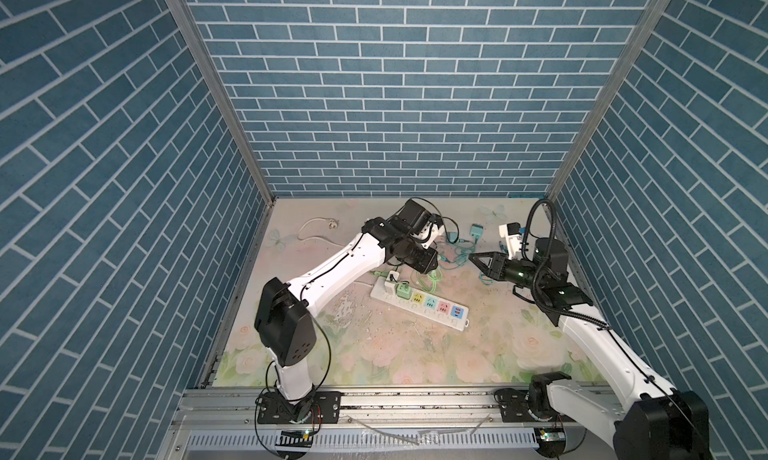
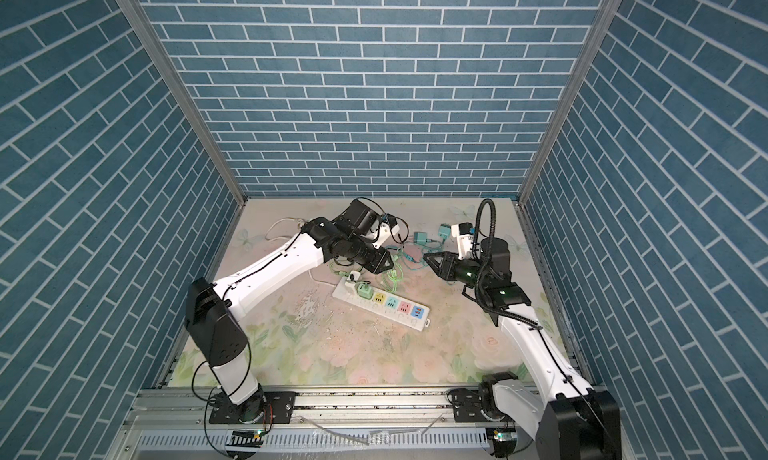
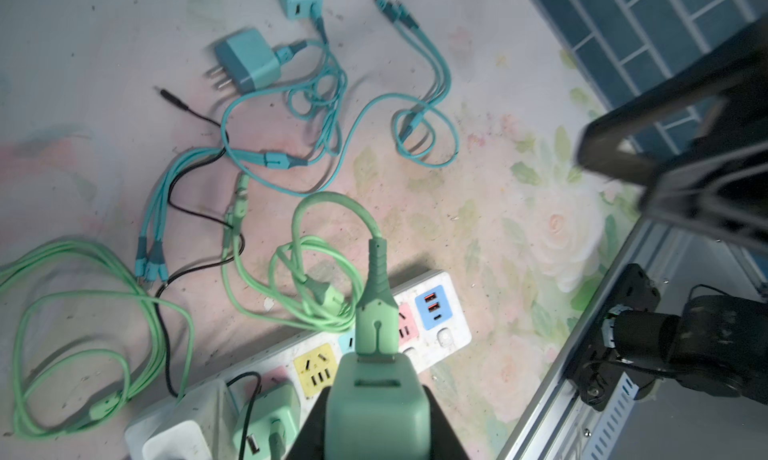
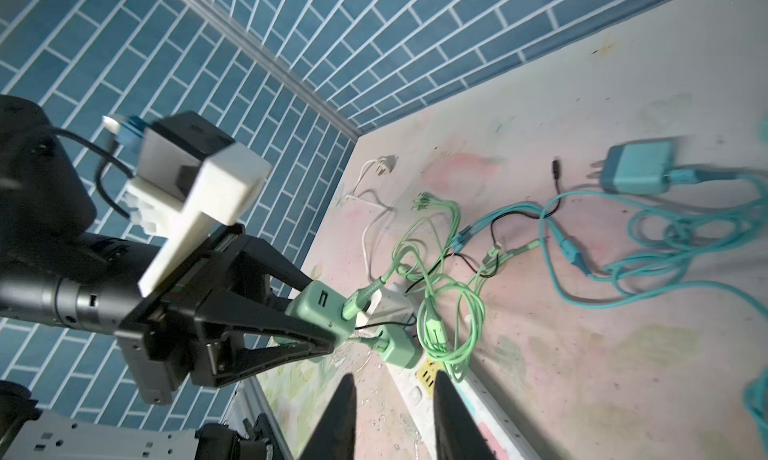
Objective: Insert the plug
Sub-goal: 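Carry the pale green charger with the left gripper while the right gripper approaches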
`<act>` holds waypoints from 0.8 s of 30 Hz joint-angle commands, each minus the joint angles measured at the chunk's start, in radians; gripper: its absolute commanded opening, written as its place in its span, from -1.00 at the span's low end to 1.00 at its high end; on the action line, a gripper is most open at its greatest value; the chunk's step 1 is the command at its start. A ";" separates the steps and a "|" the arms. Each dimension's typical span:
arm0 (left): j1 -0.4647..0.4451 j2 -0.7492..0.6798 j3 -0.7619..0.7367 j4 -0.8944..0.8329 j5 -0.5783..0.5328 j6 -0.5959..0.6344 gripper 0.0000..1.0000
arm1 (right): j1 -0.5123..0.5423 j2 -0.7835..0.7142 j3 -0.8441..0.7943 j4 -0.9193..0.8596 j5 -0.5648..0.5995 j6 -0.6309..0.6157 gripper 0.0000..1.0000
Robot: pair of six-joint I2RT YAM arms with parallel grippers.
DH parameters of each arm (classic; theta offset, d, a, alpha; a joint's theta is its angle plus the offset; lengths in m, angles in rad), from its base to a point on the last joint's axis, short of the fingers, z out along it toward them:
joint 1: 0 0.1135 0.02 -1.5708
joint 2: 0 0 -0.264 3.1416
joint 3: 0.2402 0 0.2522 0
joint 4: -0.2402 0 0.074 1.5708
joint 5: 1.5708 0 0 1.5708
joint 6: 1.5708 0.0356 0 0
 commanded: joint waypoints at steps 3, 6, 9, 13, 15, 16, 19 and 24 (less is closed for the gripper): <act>-0.006 -0.096 -0.183 0.304 0.123 0.081 -0.38 | 0.054 0.040 0.006 0.134 -0.022 0.028 -0.34; -0.003 -0.133 -0.247 0.384 0.172 0.118 -0.37 | 0.073 0.069 0.009 0.142 -0.041 0.011 -0.35; -0.003 -0.144 -0.262 0.396 0.180 0.141 -0.36 | 0.084 0.079 -0.008 0.173 -0.050 0.000 -0.35; 0.000 -0.120 -0.249 0.388 0.188 0.157 -0.36 | 0.094 0.069 -0.033 0.217 -0.071 -0.004 -0.35; 0.003 -0.096 -0.233 0.372 0.200 0.169 -0.36 | 0.099 0.052 -0.052 0.229 -0.081 -0.013 -0.35; 0.003 -0.085 -0.225 0.365 0.202 0.174 -0.36 | 0.100 0.043 -0.058 0.230 -0.080 -0.019 -0.35; 0.011 -0.052 -0.193 0.333 0.209 0.192 -0.37 | 0.101 0.006 -0.075 0.191 -0.065 -0.057 -0.34; 0.040 -0.029 -0.172 0.327 0.228 0.183 -0.37 | 0.101 -0.054 -0.095 0.098 -0.047 -0.132 -0.34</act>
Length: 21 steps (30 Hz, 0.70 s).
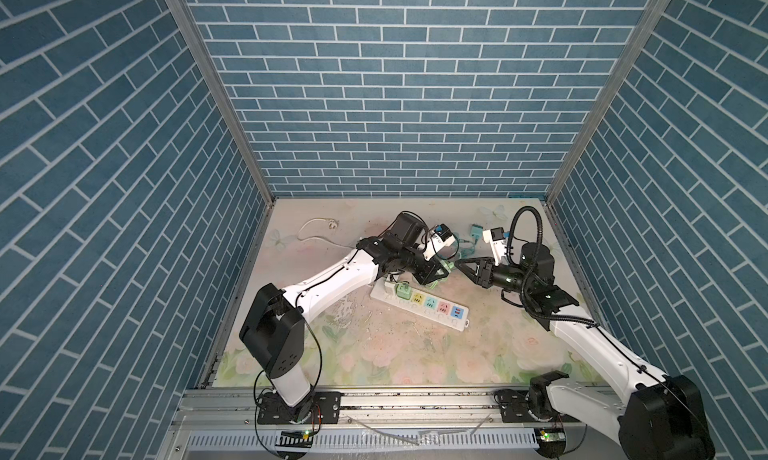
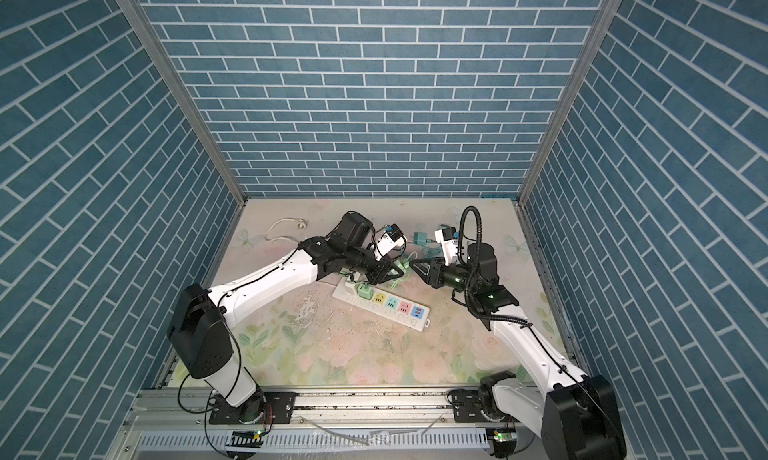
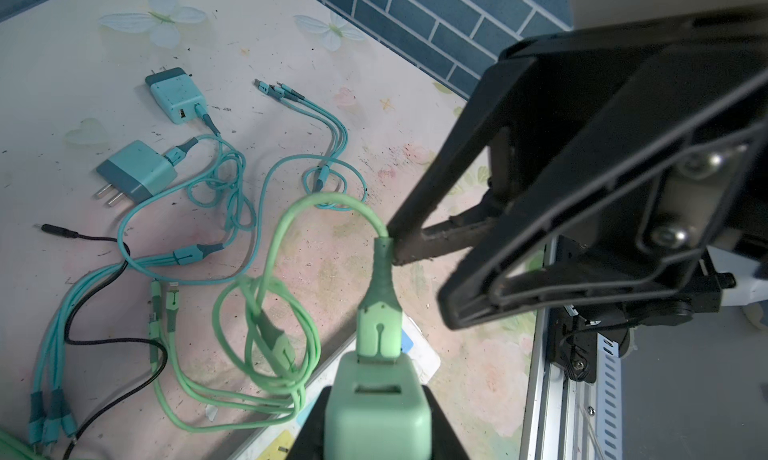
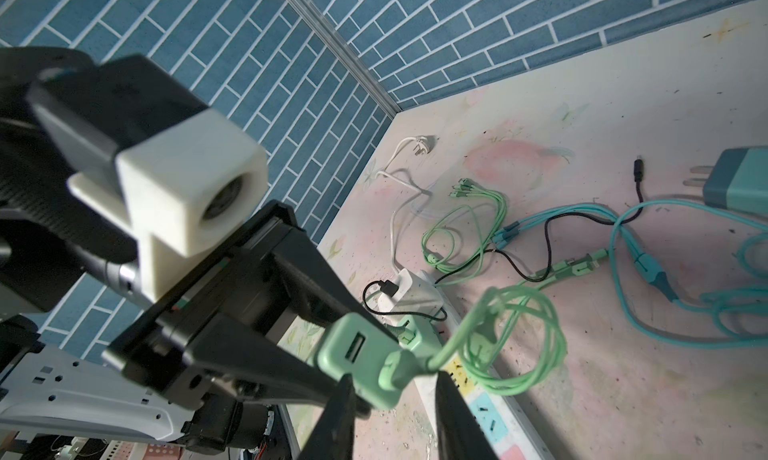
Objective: Insert the plug
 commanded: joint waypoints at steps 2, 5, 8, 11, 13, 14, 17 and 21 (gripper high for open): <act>0.026 0.016 0.037 0.006 0.050 0.007 -0.36 | 0.011 -0.049 -0.043 0.002 -0.054 -0.072 -0.34; 0.029 0.018 0.039 0.019 0.100 -0.005 -0.34 | 0.011 -0.043 -0.065 0.047 -0.077 -0.069 -0.34; 0.030 0.024 0.034 0.045 0.145 -0.019 -0.34 | 0.011 -0.033 -0.071 0.074 -0.079 -0.066 -0.34; 0.030 0.028 0.032 0.071 0.166 -0.035 -0.32 | 0.011 -0.018 -0.072 0.080 -0.065 -0.068 -0.35; 0.030 0.034 0.038 0.070 0.168 -0.042 -0.31 | 0.010 -0.009 -0.077 0.106 -0.066 -0.061 -0.36; 0.030 0.036 0.042 0.070 0.168 -0.045 -0.31 | 0.010 -0.006 -0.083 0.126 -0.066 -0.052 -0.36; 0.030 0.039 0.046 0.067 0.158 -0.042 -0.38 | 0.010 0.001 -0.092 0.166 -0.069 -0.026 -0.36; 0.032 0.050 0.035 0.059 0.146 -0.046 -0.47 | 0.009 -0.024 -0.100 0.123 -0.035 -0.045 -0.37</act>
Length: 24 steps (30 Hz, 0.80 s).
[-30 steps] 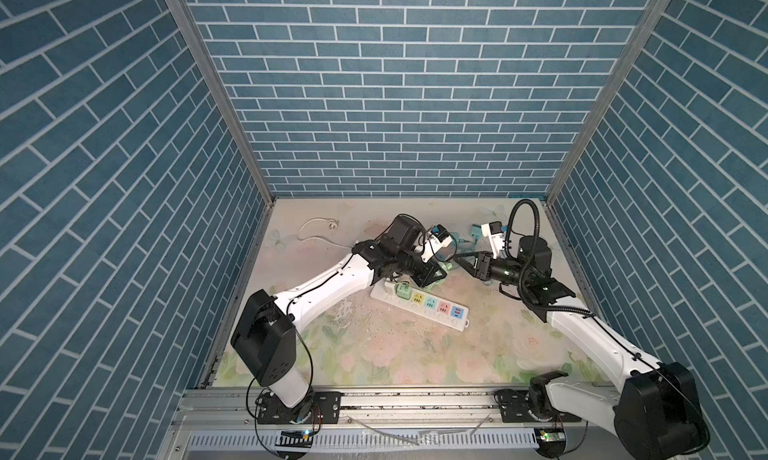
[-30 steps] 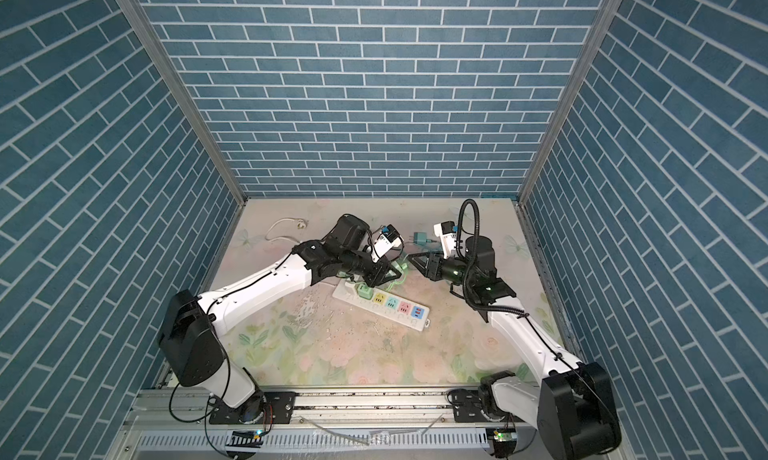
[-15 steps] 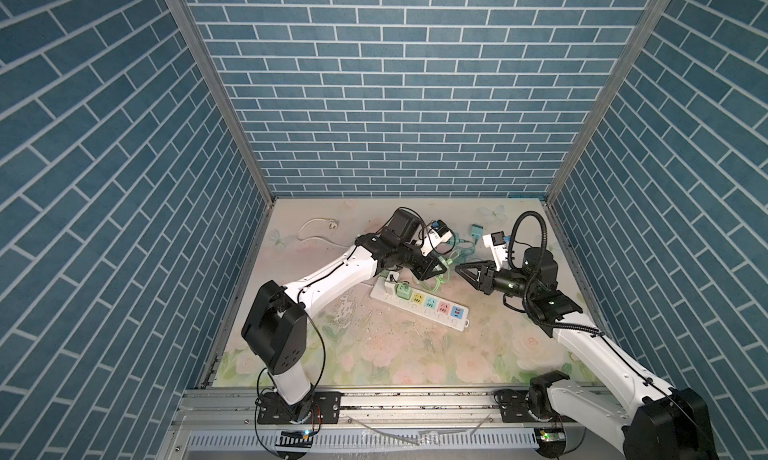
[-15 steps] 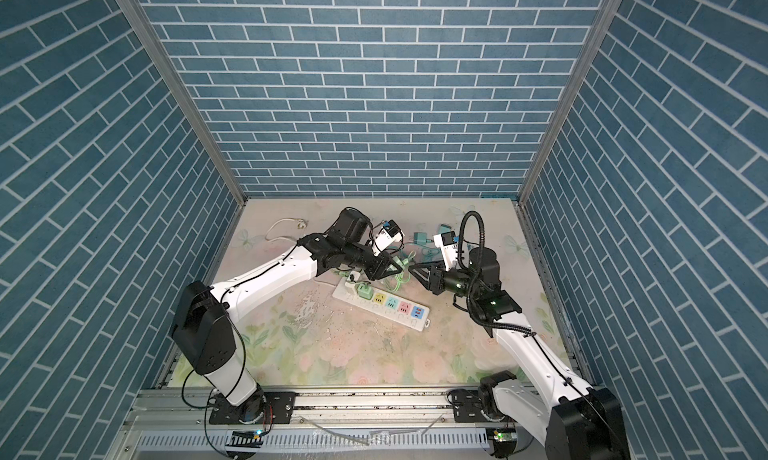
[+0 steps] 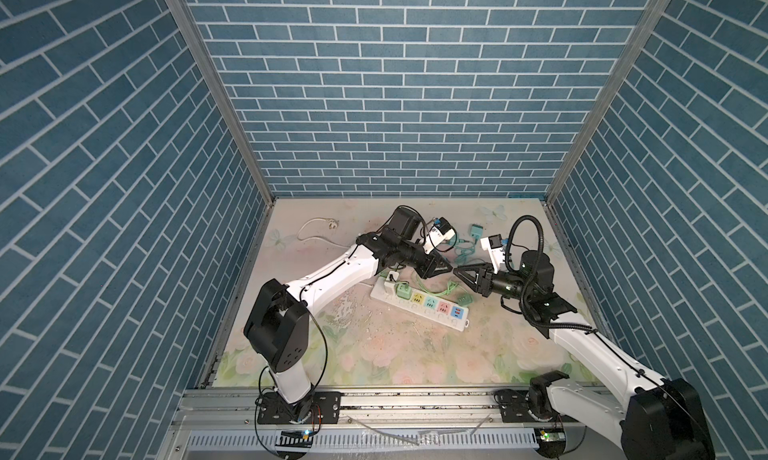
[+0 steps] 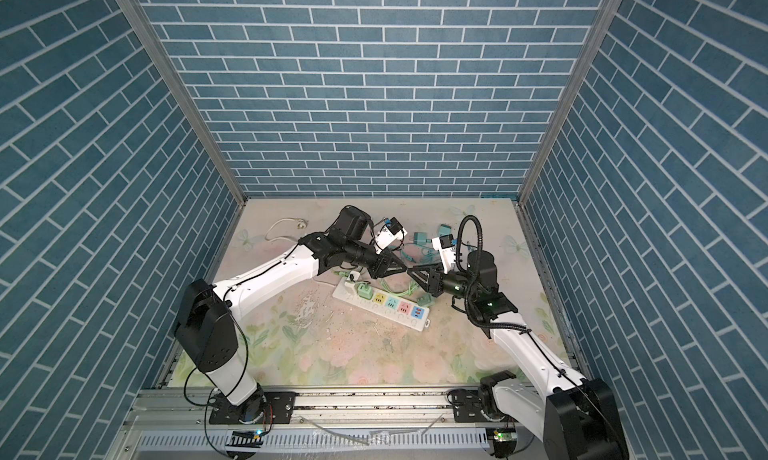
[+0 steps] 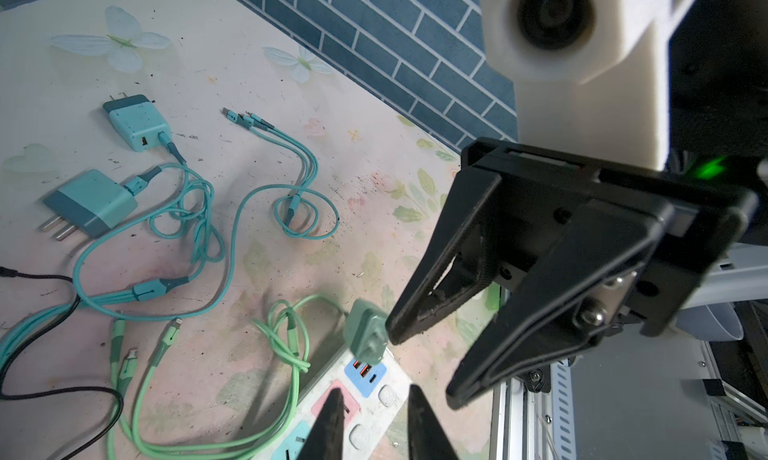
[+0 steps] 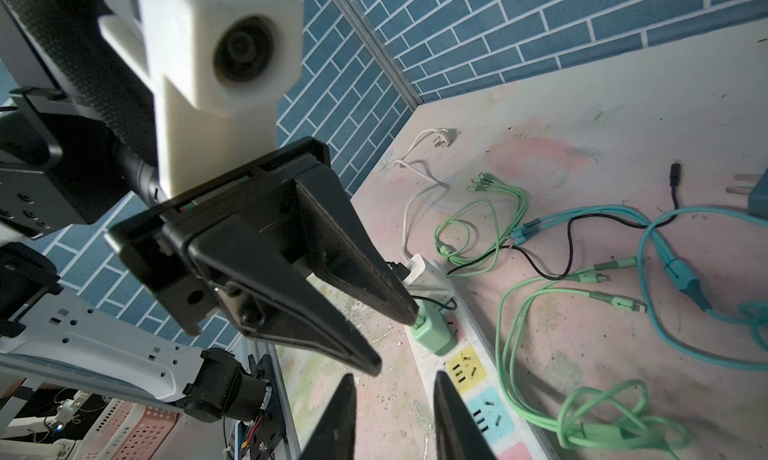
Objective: Insert the plug
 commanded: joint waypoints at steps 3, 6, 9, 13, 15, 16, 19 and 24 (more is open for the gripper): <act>0.004 0.036 0.015 -0.041 -0.024 0.017 -0.47 | 0.002 -0.038 -0.021 -0.053 0.053 -0.045 -0.37; 0.002 0.042 0.002 -0.090 -0.083 0.042 -0.42 | -0.018 -0.063 0.012 -0.216 0.176 -0.081 -0.36; -0.019 0.064 0.007 -0.133 -0.140 0.057 -0.27 | -0.081 -0.073 0.040 -0.332 0.254 -0.049 -0.37; -0.076 0.122 0.064 -0.196 -0.214 0.060 -0.12 | -0.195 -0.063 0.046 -0.462 0.304 0.003 -0.38; -0.100 0.156 0.099 -0.217 -0.249 0.036 -0.03 | -0.212 -0.068 0.053 -0.542 0.339 -0.015 -0.39; -0.106 0.170 0.109 -0.217 -0.260 0.018 0.00 | -0.214 -0.069 0.058 -0.575 0.349 -0.021 -0.39; -0.118 0.188 0.111 -0.170 -0.253 -0.063 0.13 | -0.213 -0.070 0.063 -0.653 0.384 -0.022 -0.39; -0.140 0.193 0.075 -0.059 -0.240 -0.260 0.13 | -0.213 -0.101 0.074 -0.751 0.501 -0.002 -0.37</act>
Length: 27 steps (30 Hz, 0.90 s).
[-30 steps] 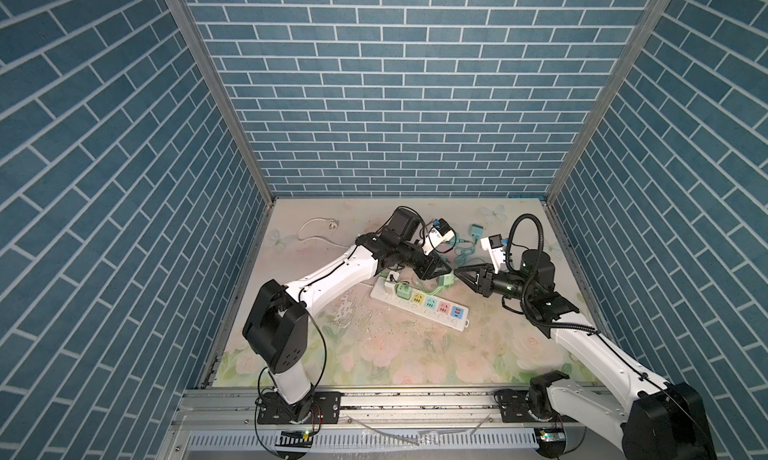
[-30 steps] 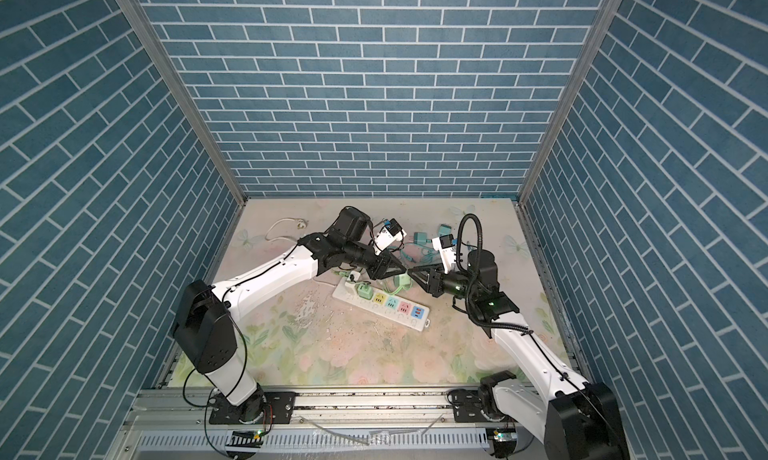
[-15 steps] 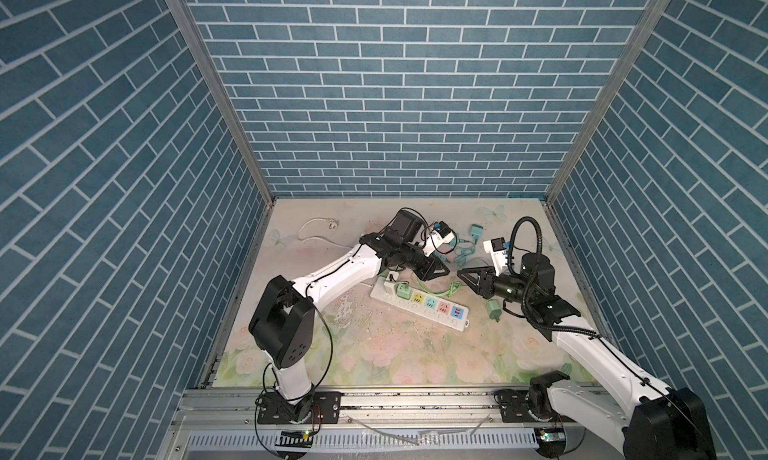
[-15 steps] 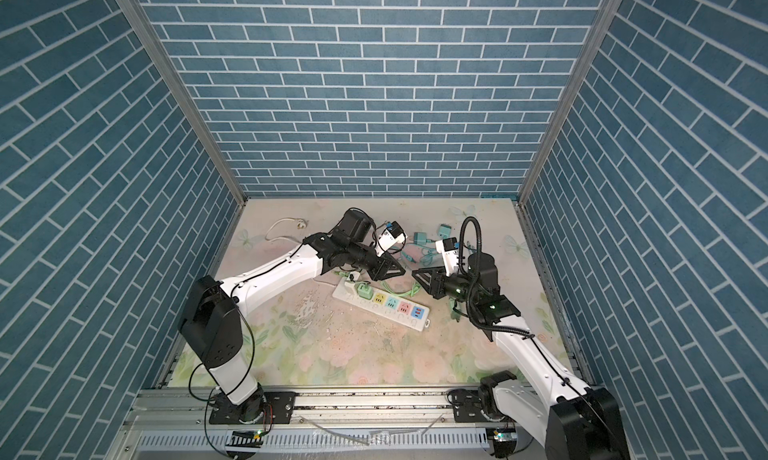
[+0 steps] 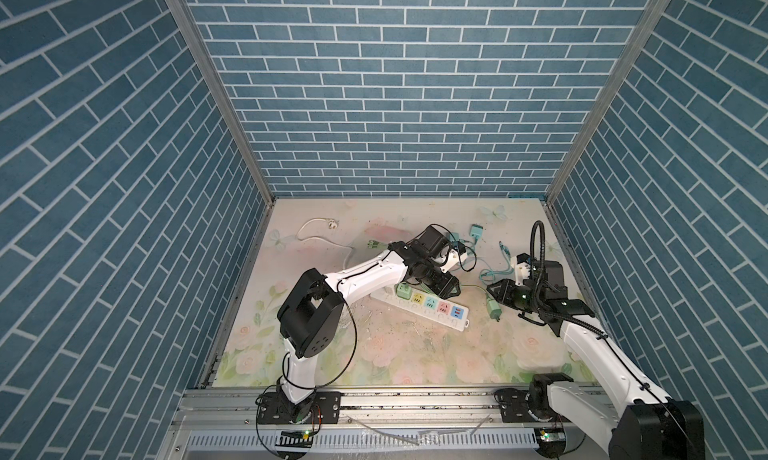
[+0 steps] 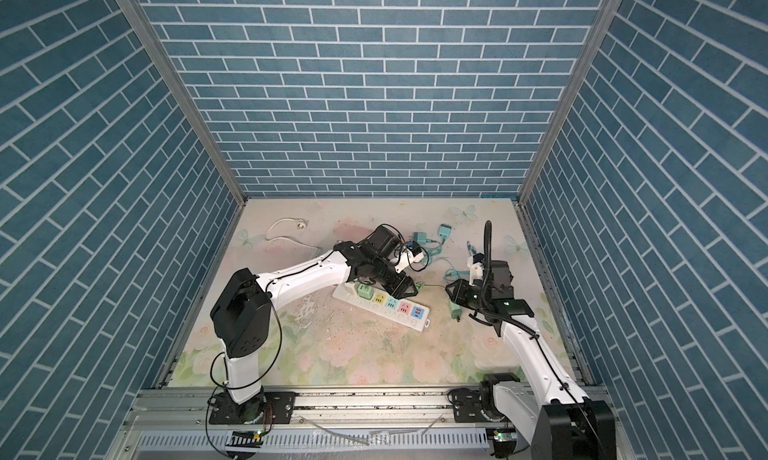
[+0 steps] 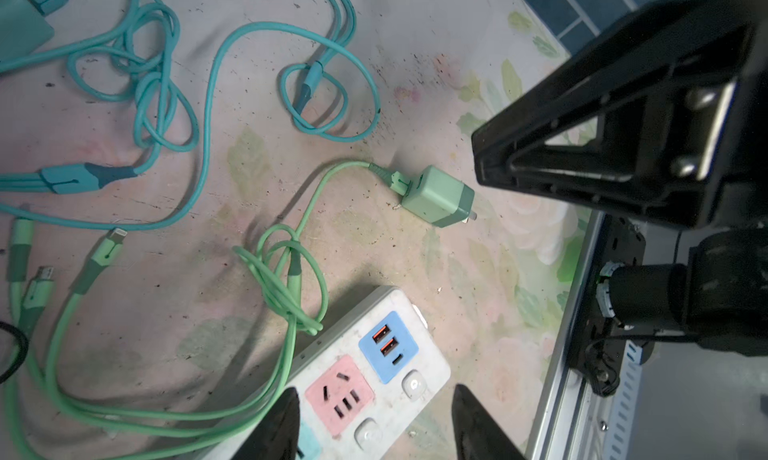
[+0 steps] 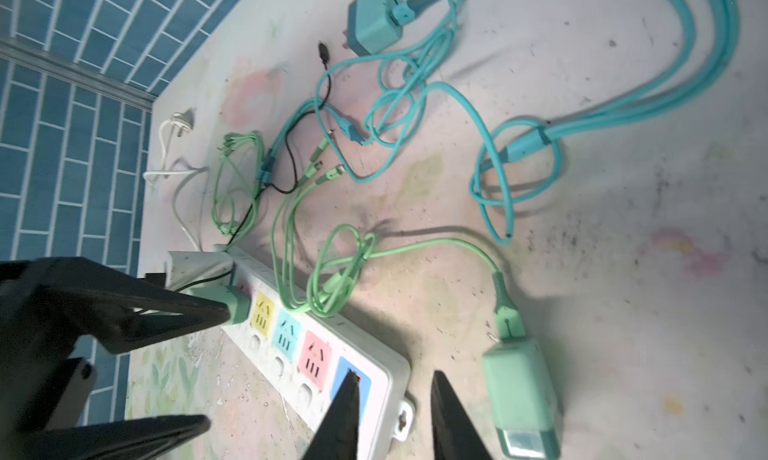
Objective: Insert the plug
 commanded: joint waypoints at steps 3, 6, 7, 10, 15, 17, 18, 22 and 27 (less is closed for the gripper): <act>-0.027 0.022 -0.024 0.109 -0.053 -0.283 0.19 | -0.001 -0.079 0.066 -0.169 0.242 0.031 -0.34; -0.073 0.055 0.010 0.069 -0.150 -0.366 0.30 | -0.002 -0.101 0.080 -0.217 0.376 0.037 -0.27; -0.091 0.070 0.031 0.049 -0.175 -0.376 0.30 | -0.004 -0.099 0.082 -0.221 0.390 0.034 -0.27; -0.136 0.138 0.117 -0.015 -0.233 -0.412 0.30 | -0.016 -0.072 0.080 -0.217 0.381 0.030 -0.27; -0.198 0.253 0.252 -0.064 -0.271 -0.464 0.29 | -0.057 -0.065 0.056 -0.184 0.335 0.032 -0.27; -0.220 0.288 0.309 -0.092 -0.304 -0.477 0.31 | -0.081 -0.078 0.054 -0.181 0.320 0.028 -0.26; -0.228 0.306 0.332 -0.102 -0.310 -0.487 0.31 | -0.096 -0.084 0.053 -0.179 0.319 0.024 -0.26; -0.252 0.366 0.402 -0.130 -0.325 -0.532 0.31 | -0.150 -0.097 0.055 -0.175 0.265 0.003 -0.25; -0.273 0.404 0.454 -0.140 -0.349 -0.577 0.26 | -0.234 -0.101 0.051 -0.175 0.194 -0.033 -0.26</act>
